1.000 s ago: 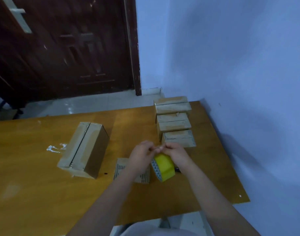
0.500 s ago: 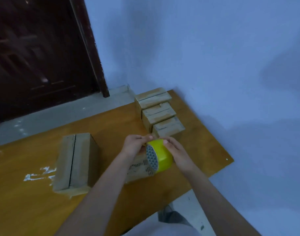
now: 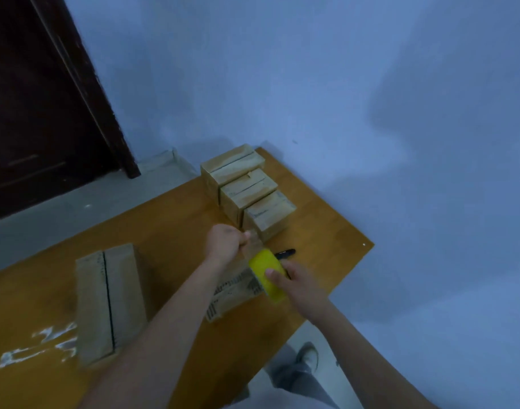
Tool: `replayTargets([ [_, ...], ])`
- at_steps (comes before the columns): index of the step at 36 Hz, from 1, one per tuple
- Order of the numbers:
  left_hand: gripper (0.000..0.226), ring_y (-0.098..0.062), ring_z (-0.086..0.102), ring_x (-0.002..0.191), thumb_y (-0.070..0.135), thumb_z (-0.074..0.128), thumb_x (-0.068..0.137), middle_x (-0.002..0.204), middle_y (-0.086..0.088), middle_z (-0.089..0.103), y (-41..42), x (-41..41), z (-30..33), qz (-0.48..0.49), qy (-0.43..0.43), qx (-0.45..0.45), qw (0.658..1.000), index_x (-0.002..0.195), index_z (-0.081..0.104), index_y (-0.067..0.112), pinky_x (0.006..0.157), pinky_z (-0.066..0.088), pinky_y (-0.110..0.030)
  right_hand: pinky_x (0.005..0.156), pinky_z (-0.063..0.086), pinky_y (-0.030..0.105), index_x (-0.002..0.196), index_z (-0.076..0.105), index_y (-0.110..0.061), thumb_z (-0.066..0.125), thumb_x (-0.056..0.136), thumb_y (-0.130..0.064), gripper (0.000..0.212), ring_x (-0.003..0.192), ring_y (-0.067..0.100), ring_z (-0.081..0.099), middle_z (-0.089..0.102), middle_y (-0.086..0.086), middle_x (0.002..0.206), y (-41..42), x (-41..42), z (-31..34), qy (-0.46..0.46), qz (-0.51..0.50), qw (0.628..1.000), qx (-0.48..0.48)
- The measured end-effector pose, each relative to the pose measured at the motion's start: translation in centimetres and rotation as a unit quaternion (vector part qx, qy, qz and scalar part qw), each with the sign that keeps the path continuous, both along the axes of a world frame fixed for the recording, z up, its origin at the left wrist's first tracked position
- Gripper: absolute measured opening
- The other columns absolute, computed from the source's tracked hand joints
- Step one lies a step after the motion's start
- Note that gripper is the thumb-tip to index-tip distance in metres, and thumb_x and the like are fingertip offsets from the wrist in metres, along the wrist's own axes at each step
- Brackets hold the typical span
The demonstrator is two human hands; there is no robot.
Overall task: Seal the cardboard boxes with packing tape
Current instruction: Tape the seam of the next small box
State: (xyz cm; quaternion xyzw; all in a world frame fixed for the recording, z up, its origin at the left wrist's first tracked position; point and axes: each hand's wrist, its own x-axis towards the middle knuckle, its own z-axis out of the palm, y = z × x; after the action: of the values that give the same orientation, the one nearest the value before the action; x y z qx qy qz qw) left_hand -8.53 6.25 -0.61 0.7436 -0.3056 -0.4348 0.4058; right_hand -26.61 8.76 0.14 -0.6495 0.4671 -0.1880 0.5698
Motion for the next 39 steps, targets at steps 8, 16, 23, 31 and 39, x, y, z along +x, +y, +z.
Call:
replayTargets([
  [8,0.019,-0.019,0.059,0.077,0.031,0.065,0.089,0.078,0.002,0.065,1.3,-1.1,-3.8,-0.011,-0.075,0.044,0.996,0.087,0.073,0.014,0.073,0.045,-0.03,0.056,0.027,0.029,0.063,0.035,-0.017,0.052,0.092,-0.045,0.044,0.054,0.013,0.033,0.032,-0.001,0.06,0.7,0.8,-1.4,0.263,0.0,0.965,-0.003],
  [16,0.019,-0.026,0.06,0.07,0.032,0.065,0.089,0.077,-0.011,0.067,1.7,-0.9,-5.3,0.0,-0.085,0.007,0.996,0.08,0.07,0.016,0.059,0.043,-0.029,0.051,0.024,0.027,0.058,0.032,-0.019,0.052,0.094,-0.04,0.046,0.048,0.01,0.028,0.028,-0.003,0.056,0.8,1.1,-2.7,0.223,-0.016,0.975,0.013],
  [23,0.027,-0.03,0.062,0.073,0.037,0.063,0.089,0.078,-0.012,0.067,2.0,-1.4,-6.3,-0.006,-0.121,0.017,0.992,0.076,0.069,0.014,0.064,0.05,-0.039,0.049,0.023,0.024,0.057,0.032,-0.02,0.051,0.094,-0.041,0.047,0.046,0.009,0.027,0.029,-0.003,0.055,0.7,0.5,-4.6,0.225,-0.005,0.974,0.027],
  [31,0.027,-0.029,0.061,0.069,0.036,0.064,0.089,0.072,-0.01,0.066,1.9,-1.2,-6.7,0.005,-0.102,-0.002,0.995,0.076,0.069,0.013,0.061,0.05,-0.042,0.045,0.022,0.02,0.055,0.034,-0.019,0.052,0.095,-0.039,0.048,0.045,0.008,0.028,0.03,-0.004,0.053,-0.2,0.2,-4.5,0.24,0.007,0.97,0.022],
  [39,0.036,-0.035,0.062,0.069,0.037,0.063,0.09,0.073,-0.017,0.065,1.8,-1.3,-7.1,0.008,-0.114,0.007,0.993,0.077,0.069,0.005,0.057,0.05,-0.043,0.045,0.022,0.02,0.056,0.033,-0.019,0.052,0.095,-0.035,0.046,0.046,0.008,0.027,0.029,-0.004,0.054,-0.8,0.4,-4.7,0.251,0.012,0.968,0.013],
])
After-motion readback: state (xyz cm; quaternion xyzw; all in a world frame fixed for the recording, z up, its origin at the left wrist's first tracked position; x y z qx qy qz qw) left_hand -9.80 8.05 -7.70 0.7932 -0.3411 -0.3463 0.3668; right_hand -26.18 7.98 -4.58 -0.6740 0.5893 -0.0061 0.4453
